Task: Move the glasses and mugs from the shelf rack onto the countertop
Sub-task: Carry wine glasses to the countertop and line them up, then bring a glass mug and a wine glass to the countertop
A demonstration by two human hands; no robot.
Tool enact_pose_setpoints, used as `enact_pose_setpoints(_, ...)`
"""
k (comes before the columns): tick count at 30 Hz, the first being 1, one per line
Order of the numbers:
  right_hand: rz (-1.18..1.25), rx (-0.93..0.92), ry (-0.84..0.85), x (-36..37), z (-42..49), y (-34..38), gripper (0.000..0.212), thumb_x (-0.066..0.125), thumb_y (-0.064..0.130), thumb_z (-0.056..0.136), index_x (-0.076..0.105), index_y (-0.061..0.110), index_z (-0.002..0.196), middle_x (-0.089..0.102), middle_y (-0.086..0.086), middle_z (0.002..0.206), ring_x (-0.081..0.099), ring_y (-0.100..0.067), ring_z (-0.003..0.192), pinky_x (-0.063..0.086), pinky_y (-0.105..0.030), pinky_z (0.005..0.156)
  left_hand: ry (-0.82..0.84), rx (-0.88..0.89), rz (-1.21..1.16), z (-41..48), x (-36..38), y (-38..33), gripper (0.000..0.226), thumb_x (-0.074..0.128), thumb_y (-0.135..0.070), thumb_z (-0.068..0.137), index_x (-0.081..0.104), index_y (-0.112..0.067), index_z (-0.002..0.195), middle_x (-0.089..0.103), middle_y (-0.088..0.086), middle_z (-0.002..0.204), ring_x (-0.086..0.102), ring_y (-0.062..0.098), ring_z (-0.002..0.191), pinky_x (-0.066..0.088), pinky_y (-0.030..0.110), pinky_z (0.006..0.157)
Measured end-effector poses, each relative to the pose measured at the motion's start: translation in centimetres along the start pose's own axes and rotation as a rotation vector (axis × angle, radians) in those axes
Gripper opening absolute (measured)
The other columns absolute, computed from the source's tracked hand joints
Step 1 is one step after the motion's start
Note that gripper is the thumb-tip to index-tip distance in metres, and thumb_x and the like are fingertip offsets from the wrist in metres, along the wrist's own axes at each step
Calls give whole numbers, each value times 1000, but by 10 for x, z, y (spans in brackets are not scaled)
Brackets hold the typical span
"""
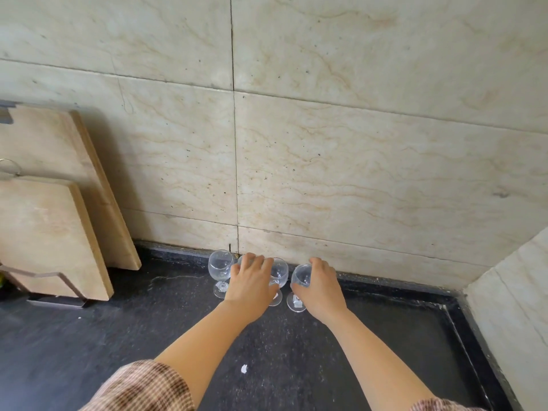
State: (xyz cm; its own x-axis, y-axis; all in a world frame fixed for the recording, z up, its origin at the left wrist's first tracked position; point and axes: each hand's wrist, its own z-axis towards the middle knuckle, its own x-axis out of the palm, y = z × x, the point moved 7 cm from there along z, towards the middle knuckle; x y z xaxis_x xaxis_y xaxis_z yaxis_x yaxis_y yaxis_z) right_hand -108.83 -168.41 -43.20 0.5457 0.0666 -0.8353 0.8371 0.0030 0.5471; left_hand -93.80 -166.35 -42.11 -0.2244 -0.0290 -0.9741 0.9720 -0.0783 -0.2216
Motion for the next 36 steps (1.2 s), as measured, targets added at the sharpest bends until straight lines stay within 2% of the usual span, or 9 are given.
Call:
enact_pose_setpoints(5, -7, -135, -3, -5, -31, 50, 47, 63, 33, 88, 45, 12, 127, 51, -5, 126, 44, -24, 120, 42, -34, 93, -31, -91, -99, -42, -37, 29, 43, 42, -32, 95, 39, -22, 136, 44, -3, 142, 31, 22, 130, 33, 37, 100)
enact_pose_setpoints(8, -38, -223, 55, 2, -60, 91, 38, 59, 34, 89, 47, 14, 119, 52, -3, 121, 45, -22, 113, 41, -33, 83, -24, -178, -83, -79, -64, 58, 42, 39, -30, 96, 40, -18, 136, 44, 1, 142, 34, 24, 129, 35, 38, 99)
enact_pose_setpoints(10, -65, -276, 100, 12, -83, 118, 39, 56, 37, 90, 46, 14, 120, 50, -2, 122, 45, -22, 112, 41, -34, 80, -26, -240, -79, -112, -82, 82, 44, 38, -31, 97, 38, -17, 139, 43, 2, 143, 35, 25, 129, 36, 39, 99)
enact_pose_setpoints(14, -79, -397, 201, 39, -135, 177, 49, 53, 39, 92, 42, 15, 134, 47, -2, 134, 41, -22, 124, 41, -36, 95, -34, -377, -87, -193, -117, 134, 45, 37, -31, 98, 35, -16, 140, 42, 4, 143, 35, 26, 129, 39, 39, 98)
enact_pose_setpoints(17, -121, -473, 284, 59, -182, 233, 57, 53, 42, 93, 38, 16, 141, 43, -2, 141, 34, -24, 132, 39, -37, 100, -62, -488, -48, -264, -148, 175, 44, 36, -32, 98, 37, -15, 138, 45, 7, 139, 37, 28, 126, 40, 40, 97)
enact_pose_setpoints(21, -126, -564, 382, 86, -263, 308, 59, 53, 44, 91, 38, 17, 141, 41, -3, 143, 33, -25, 132, 38, -42, 103, -126, -625, -19, -371, -187, 224, 43, 36, -33, 97, 41, -15, 136, 46, 7, 138, 38, 28, 126, 41, 40, 95)
enact_pose_setpoints(26, -140, -714, 437, 121, -380, 391, 60, 55, 42, 89, 37, 19, 142, 41, -5, 144, 34, -25, 134, 39, -40, 102, -223, -762, 17, -514, -230, 268, 42, 37, -33, 97, 43, -14, 134, 48, 8, 136, 38, 28, 127, 42, 42, 98)
enact_pose_setpoints(31, -153, -903, 495, 148, -502, 470, 59, 54, 40, 89, 37, 16, 140, 42, -8, 139, 36, -28, 130, 40, -44, 101, -342, -897, 30, -655, -265, 296, 42, 42, -34, 94, 46, -16, 132, 50, 8, 134, 40, 29, 126, 41, 43, 99)
enact_pose_setpoints(36, -168, -1120, 519, 174, -628, 544, 54, 56, 39, 87, 44, 10, 131, 47, -13, 133, 39, -32, 126, 39, -45, 102, -363, -1072, 90, -789, -299, 322, 38, 43, -33, 94, 50, -12, 125, 52, 13, 130, 42, 33, 123, 41, 43, 97)
